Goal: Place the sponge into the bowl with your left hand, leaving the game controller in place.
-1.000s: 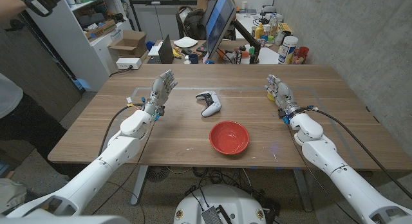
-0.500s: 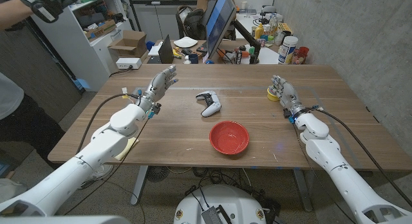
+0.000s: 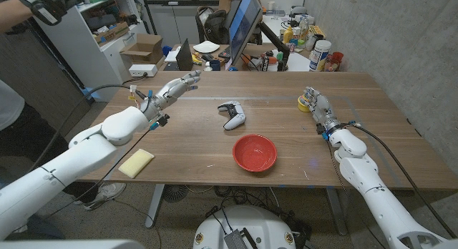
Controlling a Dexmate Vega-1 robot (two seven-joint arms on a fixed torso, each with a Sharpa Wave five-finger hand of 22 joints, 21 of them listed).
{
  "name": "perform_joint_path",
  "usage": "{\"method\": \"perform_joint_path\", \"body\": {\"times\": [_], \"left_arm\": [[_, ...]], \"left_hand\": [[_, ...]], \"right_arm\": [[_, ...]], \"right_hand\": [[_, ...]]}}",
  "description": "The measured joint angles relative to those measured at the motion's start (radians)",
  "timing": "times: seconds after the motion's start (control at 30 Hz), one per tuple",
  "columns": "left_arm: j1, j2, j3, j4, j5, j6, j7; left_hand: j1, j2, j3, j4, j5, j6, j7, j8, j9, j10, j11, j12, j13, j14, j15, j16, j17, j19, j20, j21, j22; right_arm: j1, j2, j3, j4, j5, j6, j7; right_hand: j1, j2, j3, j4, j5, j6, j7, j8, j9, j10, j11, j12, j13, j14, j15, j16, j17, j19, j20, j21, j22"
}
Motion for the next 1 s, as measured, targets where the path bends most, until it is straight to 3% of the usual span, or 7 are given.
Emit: {"method": "perform_joint_path", "body": {"times": [0.17,0.43,0.7,0.9,1.0], "left_arm": [[0.085,0.052,-0.09,-0.057,0.044,-0.014,-0.001],[0.218,0.07,-0.249,-0.115,0.112,-0.04,-0.037],[0.315,0.046,-0.393,-0.16,0.215,-0.059,-0.115],[0.376,0.018,-0.495,-0.21,0.372,-0.076,-0.192],[0.398,-0.007,-0.539,-0.23,0.475,-0.104,-0.239]], "left_hand": [[0.005,0.0,0.006,-0.006,0.0,0.0,0.0,0.0,0.0,0.0,0.0,0.0,0.0,0.005,-0.005,0.0,0.0,0.0,-0.01,0.0,0.0],[0.024,0.011,0.014,-0.022,0.0,0.009,-0.009,0.0,0.0,0.011,-0.01,0.0,0.005,0.005,-0.006,0.0,0.0,0.0,-0.01,0.0,0.0],[0.041,0.017,0.008,-0.051,-0.011,-0.013,-0.038,0.0,0.005,0.02,-0.02,0.0,0.005,0.016,-0.016,-0.007,0.0,0.003,-0.024,0.0,0.0],[0.052,0.014,-0.015,-0.086,-0.018,-0.049,-0.063,-0.005,0.005,0.014,-0.043,-0.004,0.005,0.018,-0.029,-0.008,0.0,0.011,-0.06,-0.009,0.0],[0.054,0.012,-0.021,-0.093,-0.025,-0.049,-0.063,-0.005,0.005,0.01,-0.047,-0.004,0.005,0.02,-0.032,-0.008,0.0,0.011,-0.06,-0.009,0.0]], "right_arm": [[-0.01,0.011,0.004,-0.019,-0.012,-0.004,-0.01],[-0.02,0.027,0.002,-0.042,-0.034,-0.01,-0.038],[-0.031,0.042,-0.008,-0.06,-0.052,-0.011,-0.073],[-0.039,0.054,-0.015,-0.073,-0.063,-0.01,-0.101],[-0.04,0.062,-0.019,-0.074,-0.067,-0.007,-0.114]], "right_hand": [[0.0,0.0,0.0,0.0,0.0,0.0,0.0,0.0,0.0,0.0,0.0,0.0,0.0,0.0,0.0,0.0,0.004,0.0,0.0,0.0,0.0],[0.0,0.0,0.0,0.0,0.0,0.0,0.0,0.0,0.0,0.0,0.0,0.0,0.0,0.0,0.0,0.0,0.005,0.0,0.0,0.0,0.0],[0.0,0.0,-0.004,0.004,0.0,0.0,0.0,0.0,0.0,0.0,0.0,0.0,0.0,0.0,0.0,0.007,0.005,0.0,0.0,0.0,0.0],[-0.005,-0.005,-0.008,0.008,0.0,0.0,0.0,0.0,0.0,0.0,0.0,0.0,0.0,0.0,0.0,0.007,0.005,0.0,0.0,0.0,0.0],[-0.006,-0.005,-0.01,0.01,0.0,0.0,0.0,0.0,0.0,0.0,0.0,0.0,0.0,0.0,0.0,0.007,0.005,0.0,0.0,0.0,0.0]]}}
